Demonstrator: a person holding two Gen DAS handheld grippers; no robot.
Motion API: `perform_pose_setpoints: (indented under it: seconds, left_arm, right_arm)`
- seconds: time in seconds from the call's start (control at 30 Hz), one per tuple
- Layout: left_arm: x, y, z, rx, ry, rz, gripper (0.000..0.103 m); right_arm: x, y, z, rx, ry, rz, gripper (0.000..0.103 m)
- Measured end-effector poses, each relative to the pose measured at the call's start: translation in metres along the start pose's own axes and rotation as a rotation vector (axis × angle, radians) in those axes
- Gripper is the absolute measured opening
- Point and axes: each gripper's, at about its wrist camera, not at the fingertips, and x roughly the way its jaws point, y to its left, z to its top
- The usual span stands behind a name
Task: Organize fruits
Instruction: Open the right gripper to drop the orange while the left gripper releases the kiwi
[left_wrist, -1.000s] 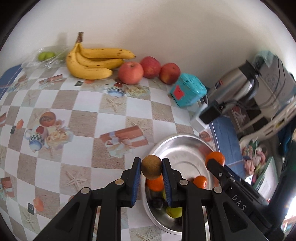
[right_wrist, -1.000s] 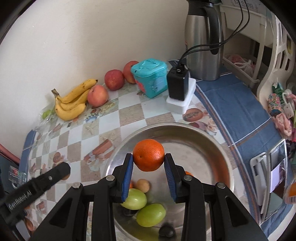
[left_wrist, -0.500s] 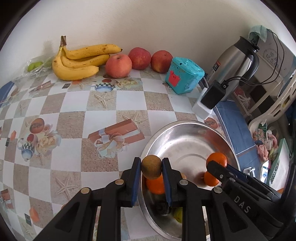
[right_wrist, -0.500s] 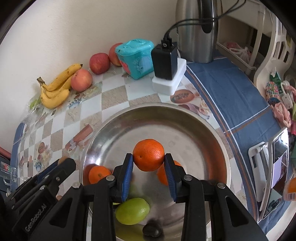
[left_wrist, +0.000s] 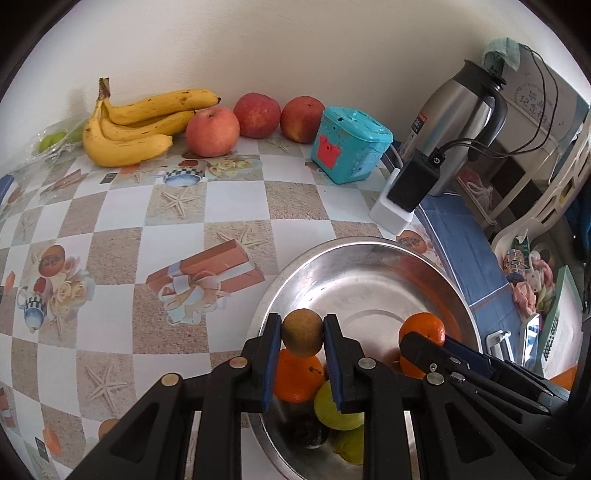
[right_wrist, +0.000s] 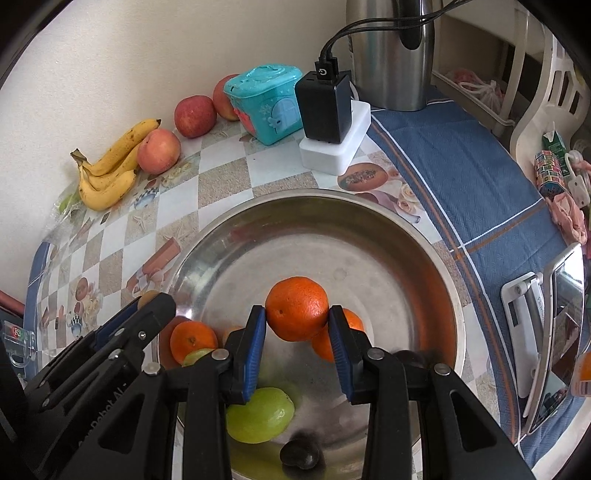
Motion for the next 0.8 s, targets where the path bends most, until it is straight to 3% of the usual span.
perform_pose_setpoints:
  seconds: [0.8]
  left_arm:
    - [0.0039, 0.0004, 0.0004, -0.007, 0.02, -0.009, 0.027]
  right_arm:
    - [-0.0084, -0.0007, 0.0036, 0.008, -0.025, 0.007, 0.037]
